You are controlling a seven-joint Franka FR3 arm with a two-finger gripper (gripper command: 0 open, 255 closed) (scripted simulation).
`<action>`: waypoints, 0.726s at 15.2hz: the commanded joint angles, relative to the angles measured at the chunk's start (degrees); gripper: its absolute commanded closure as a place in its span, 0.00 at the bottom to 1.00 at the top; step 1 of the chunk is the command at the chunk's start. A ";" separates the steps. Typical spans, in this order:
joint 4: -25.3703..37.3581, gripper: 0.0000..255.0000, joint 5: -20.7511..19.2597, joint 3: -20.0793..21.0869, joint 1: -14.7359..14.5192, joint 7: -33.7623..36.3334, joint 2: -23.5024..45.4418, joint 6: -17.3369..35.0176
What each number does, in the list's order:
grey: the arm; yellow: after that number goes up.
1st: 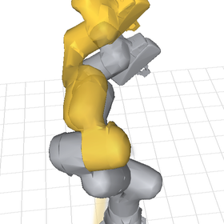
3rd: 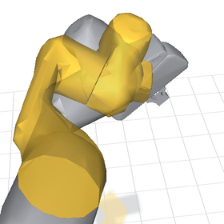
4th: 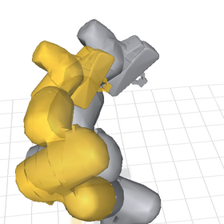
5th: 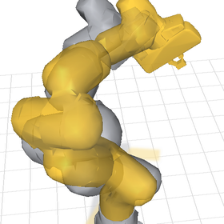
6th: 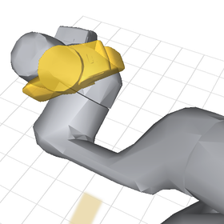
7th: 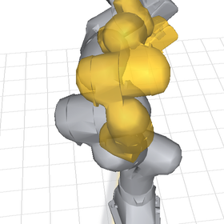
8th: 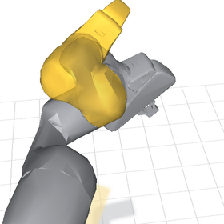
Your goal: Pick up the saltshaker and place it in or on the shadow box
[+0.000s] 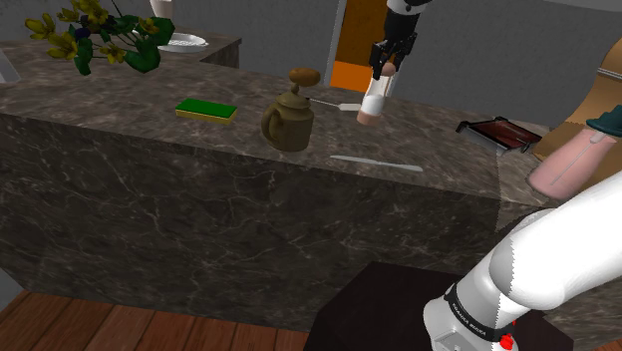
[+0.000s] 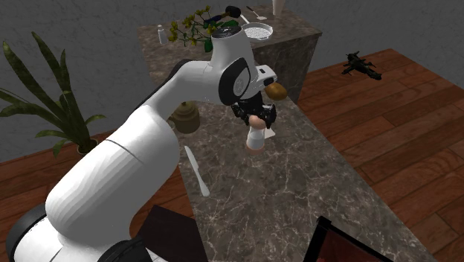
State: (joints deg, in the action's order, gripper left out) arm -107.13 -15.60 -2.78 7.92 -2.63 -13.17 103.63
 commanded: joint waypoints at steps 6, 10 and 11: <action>0.00 1.00 0.01 0.00 0.00 -0.01 0.00 0.00; 2.76 1.00 0.17 0.08 -0.04 -0.54 0.45 -2.25; 3.72 1.00 0.21 0.10 -0.05 -0.72 0.63 -3.01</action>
State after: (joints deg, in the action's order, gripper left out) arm -104.33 -15.44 -2.69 7.87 -3.16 -12.75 101.31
